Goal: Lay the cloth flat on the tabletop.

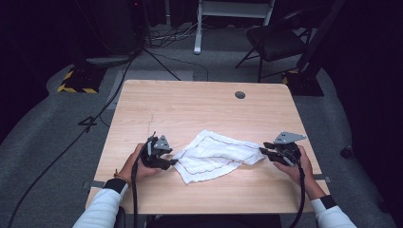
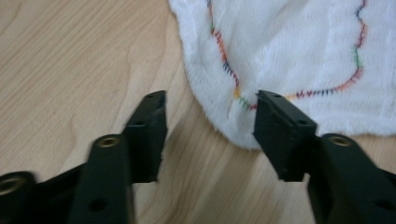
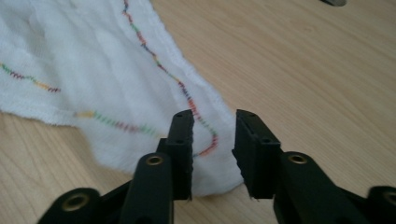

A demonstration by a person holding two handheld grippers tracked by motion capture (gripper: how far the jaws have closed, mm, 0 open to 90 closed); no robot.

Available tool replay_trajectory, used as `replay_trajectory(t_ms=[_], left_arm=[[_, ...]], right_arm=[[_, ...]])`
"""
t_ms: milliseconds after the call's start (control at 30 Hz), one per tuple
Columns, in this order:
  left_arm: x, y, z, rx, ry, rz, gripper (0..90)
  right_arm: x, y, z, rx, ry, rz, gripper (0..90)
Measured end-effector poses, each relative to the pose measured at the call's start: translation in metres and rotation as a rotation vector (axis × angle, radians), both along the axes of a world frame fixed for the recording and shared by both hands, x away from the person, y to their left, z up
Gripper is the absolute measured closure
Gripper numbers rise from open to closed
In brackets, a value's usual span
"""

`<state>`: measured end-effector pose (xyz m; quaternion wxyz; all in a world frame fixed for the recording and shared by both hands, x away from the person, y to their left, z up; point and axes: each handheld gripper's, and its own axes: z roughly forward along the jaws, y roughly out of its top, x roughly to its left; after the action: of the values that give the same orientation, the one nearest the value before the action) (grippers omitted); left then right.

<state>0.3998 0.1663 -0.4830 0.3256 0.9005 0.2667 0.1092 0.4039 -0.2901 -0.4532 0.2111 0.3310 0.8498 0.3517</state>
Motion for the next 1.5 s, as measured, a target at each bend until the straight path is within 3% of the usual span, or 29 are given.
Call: replay_trajectory(t_ms=[100,300,333,400,433,567,667,767,800,967,1033,1067,1100,1133,1200,1233,1267,1300,1367,1400,1500], left_arm=[[0.008,-0.014,0.006,-0.014,-0.050,0.036,32.5],[0.033,-0.034,0.009,-0.025,-0.076,0.071,26.4],[0.047,-0.044,0.005,-0.016,-0.074,0.086,26.2],[0.054,-0.049,0.003,-0.011,-0.067,0.092,26.0],[0.067,-0.059,-0.001,-0.024,-0.042,0.090,24.6],[0.086,-0.078,-0.009,-0.016,-0.027,0.103,21.8],[0.091,-0.084,-0.012,-0.012,-0.022,0.094,19.0],[0.099,-0.088,-0.015,-0.054,0.014,0.105,18.1],[0.102,-0.089,-0.018,-0.076,0.019,0.103,15.8],[0.102,-0.090,-0.018,-0.080,0.014,0.093,15.9],[0.100,-0.090,-0.016,-0.083,0.018,0.058,22.7],[0.100,-0.090,-0.016,-0.083,0.018,0.058,30.6],[0.097,-0.091,-0.014,-0.096,0.027,0.010,39.7],[0.097,-0.091,-0.014,-0.096,0.027,0.010,46.7],[0.096,-0.092,-0.012,-0.088,0.038,-0.016,65.4],[0.095,-0.093,-0.011,-0.094,0.043,-0.025,65.4],[0.092,-0.094,-0.010,-0.065,0.007,-0.033,77.1],[0.090,-0.094,-0.009,-0.058,-0.015,-0.027,79.9],[0.089,-0.094,-0.008,-0.068,-0.021,-0.025,81.7],[0.087,-0.094,-0.004,-0.069,-0.050,-0.030,84.3],[0.083,-0.092,0.006,-0.085,-0.086,-0.041,85.2]], right_arm=[[0.007,-0.005,0.002,0.003,-0.020,-0.071,56.4],[0.020,-0.009,-0.013,0.006,0.050,-0.097,54.7],[0.020,-0.010,-0.016,0.002,0.054,-0.086,55.1],[0.020,-0.010,-0.018,-0.010,0.054,-0.080,55.2],[0.021,-0.011,-0.022,-0.014,0.069,-0.076,55.7],[0.024,-0.015,-0.029,0.023,0.120,-0.059,58.6],[0.024,-0.015,-0.031,0.023,0.130,-0.042,58.9],[0.024,-0.013,-0.034,0.013,0.140,-0.025,60.0],[0.025,-0.013,-0.036,0.020,0.140,-0.032,56.7],[0.029,-0.017,-0.038,0.056,0.163,-0.013,58.9],[0.029,-0.019,-0.038,0.070,0.166,-0.003,68.9],[0.029,-0.019,-0.038,0.070,0.166,-0.003,68.9],[0.027,-0.017,-0.038,0.074,0.176,0.009,79.1],[0.027,-0.017,-0.038,0.074,0.176,0.009,79.1],[0.024,-0.011,-0.035,0.029,0.164,0.028,85.3],[0.024,-0.011,-0.035,0.029,0.164,0.028,85.3],[0.022,-0.008,-0.034,-0.008,0.141,0.030,86.2],[0.021,-0.008,-0.033,-0.013,0.127,0.031,86.3],[0.020,-0.009,-0.030,-0.004,0.113,0.025,86.4],[0.018,-0.011,-0.022,0.009,0.070,0.017,86.6],[0.014,-0.013,-0.004,0.033,0.007,0.010,87.1]])
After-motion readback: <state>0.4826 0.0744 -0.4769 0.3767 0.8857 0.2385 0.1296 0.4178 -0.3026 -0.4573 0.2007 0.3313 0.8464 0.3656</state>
